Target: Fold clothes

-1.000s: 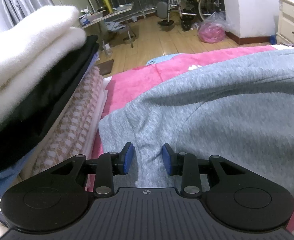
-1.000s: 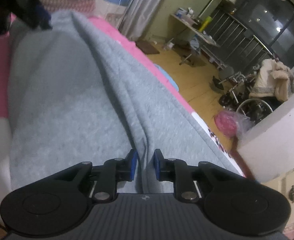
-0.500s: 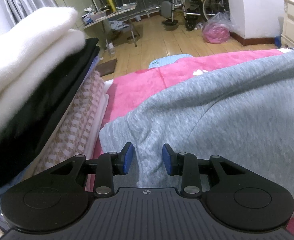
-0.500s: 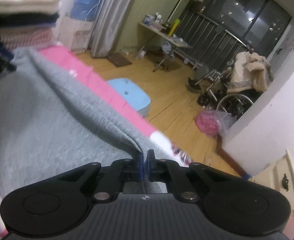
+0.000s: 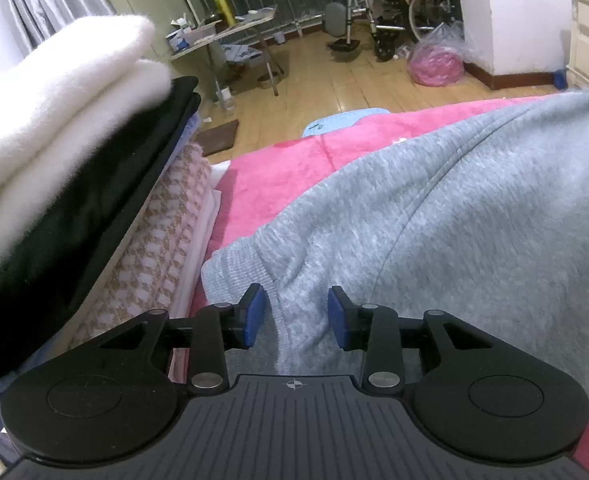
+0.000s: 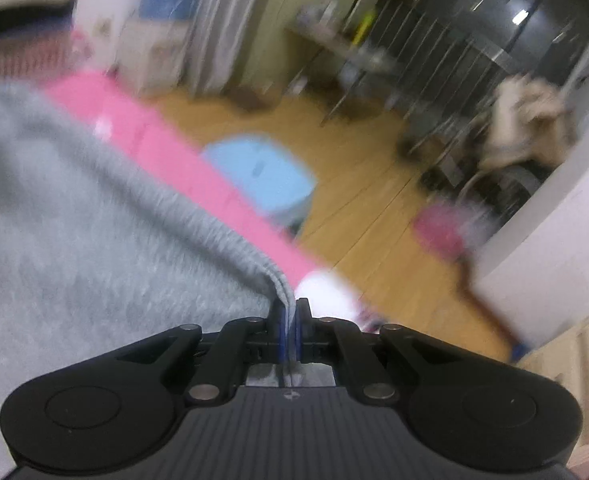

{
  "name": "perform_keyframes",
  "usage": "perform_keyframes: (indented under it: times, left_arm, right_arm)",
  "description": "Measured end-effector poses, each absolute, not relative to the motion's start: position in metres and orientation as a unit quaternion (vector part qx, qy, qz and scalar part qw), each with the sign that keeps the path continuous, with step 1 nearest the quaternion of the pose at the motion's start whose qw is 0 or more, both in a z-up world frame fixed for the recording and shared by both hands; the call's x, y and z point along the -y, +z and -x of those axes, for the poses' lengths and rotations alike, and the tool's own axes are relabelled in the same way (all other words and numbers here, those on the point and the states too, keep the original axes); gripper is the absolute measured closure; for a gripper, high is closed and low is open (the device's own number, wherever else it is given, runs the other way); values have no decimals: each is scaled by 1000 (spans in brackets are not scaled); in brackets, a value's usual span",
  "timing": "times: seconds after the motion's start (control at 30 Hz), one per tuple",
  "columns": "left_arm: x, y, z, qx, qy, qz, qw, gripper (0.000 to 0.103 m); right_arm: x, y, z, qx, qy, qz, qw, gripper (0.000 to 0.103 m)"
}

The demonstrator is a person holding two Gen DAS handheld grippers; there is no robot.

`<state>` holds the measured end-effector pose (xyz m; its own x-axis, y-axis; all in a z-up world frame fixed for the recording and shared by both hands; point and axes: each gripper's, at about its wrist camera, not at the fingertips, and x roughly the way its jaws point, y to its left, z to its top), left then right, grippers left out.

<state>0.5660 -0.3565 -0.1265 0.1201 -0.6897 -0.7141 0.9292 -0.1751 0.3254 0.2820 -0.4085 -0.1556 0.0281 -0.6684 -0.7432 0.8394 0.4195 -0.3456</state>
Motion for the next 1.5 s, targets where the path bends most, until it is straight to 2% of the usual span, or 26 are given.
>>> perform_keyframes:
  times: [0.1, 0.13, 0.17, 0.3, 0.4, 0.6, 0.63, 0.9, 0.93, 0.97, 1.03, 1.27, 1.43, 1.5]
  left_arm:
    - [356, -126, -566, -140, -649, -412, 624, 67]
    - [355, -124, -567, -138, -650, -409, 626, 67]
    - [353, -123, -567, -135, -650, -405, 629, 67]
    - [350, -119, -567, -117, -648, -395, 640, 67]
    - [352, -120, -566, -115, -646, -397, 642, 67]
    - [352, -122, -562, -105, -641, -404, 644, 66]
    - [352, -122, -561, -102, -640, -405, 644, 66]
    - [355, -127, -558, -81, -637, -415, 644, 65]
    - [355, -127, -558, -79, -637, -415, 645, 65]
    - [355, -126, -558, -77, -636, -413, 647, 65]
    - [356, -126, -557, -73, -635, -412, 649, 65]
    - [364, -126, -553, -52, -629, -412, 657, 65]
    - [368, -132, -551, -36, -630, -419, 653, 65]
    - [369, -133, -550, -32, -631, -420, 651, 65]
  right_arm:
    - [403, -148, -283, -470, -524, -79, 706, 87]
    - [401, -146, -284, -475, -522, -74, 704, 73]
    - [396, -140, -286, -481, -514, -65, 707, 65]
    - [369, -110, -301, -499, -459, -12, 735, 62]
    - [369, -92, -328, -455, -419, 2, 786, 62]
    - [407, -94, -399, -374, -330, 20, 866, 66]
    - [414, -100, -410, -374, -318, 25, 871, 69]
    - [442, -133, -443, -377, -267, 2, 887, 70]
    - [443, -134, -443, -376, -264, -6, 888, 81]
    - [444, -136, -443, -374, -260, -13, 890, 99]
    - [446, -140, -443, -372, -254, -27, 893, 102]
    - [444, -139, -451, -365, -266, 9, 892, 102]
    - [447, -162, -449, -376, -284, -26, 882, 101]
    - [450, -152, -440, -363, -293, -61, 882, 100]
